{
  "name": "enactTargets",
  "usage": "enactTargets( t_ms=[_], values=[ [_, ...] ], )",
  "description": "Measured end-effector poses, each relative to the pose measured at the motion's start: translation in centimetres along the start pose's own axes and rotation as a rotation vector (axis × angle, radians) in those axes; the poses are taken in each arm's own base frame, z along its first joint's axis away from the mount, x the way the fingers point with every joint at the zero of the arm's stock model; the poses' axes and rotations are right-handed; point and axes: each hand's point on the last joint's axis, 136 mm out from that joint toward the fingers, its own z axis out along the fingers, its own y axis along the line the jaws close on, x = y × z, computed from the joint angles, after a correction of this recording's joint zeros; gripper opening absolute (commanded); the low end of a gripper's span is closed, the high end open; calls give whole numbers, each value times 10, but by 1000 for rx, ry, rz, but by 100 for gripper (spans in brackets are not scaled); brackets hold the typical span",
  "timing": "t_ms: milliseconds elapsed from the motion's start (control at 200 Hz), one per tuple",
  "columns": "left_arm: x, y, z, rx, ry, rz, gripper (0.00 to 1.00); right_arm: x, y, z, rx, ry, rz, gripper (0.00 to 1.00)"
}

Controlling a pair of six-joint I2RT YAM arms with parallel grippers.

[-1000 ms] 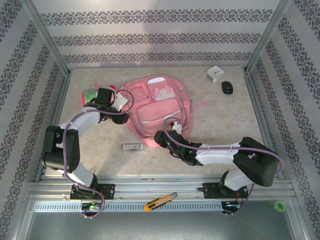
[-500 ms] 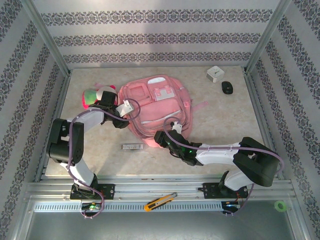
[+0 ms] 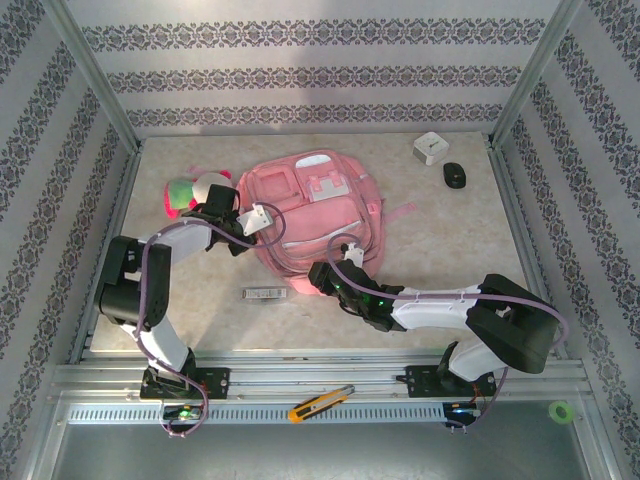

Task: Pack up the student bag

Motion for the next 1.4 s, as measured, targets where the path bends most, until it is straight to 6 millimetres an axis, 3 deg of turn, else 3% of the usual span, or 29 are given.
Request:
enactTargets(
  t_ms=[365, 640, 929, 1069, 1184, 1239, 1399],
  values=[
    [-10, -17, -22, 43, -45, -50, 0, -3, 3, 3, 3, -13, 5, 36],
    [-23, -76, -23, 234, -27, -111, 0, -8, 4, 12, 16, -25, 10, 34],
    [-37, -100, -33, 319, 0, -178, 0, -17, 5, 17, 20, -45, 13, 33],
    [-54, -129, -38, 384, -10, -165, 1, -31, -2, 20, 40, -70, 21, 33],
    [-74, -166, -39, 453, -25, -142, 8, -44, -4, 22, 39, -89, 22, 33],
    [-82, -173, -37, 453, -44, -149, 11, -50, -4, 23, 34, -93, 24, 33],
    [-102, -183, -40, 484, -112, -164, 42, -67, -6, 21, 9, -90, 16, 39]
  ],
)
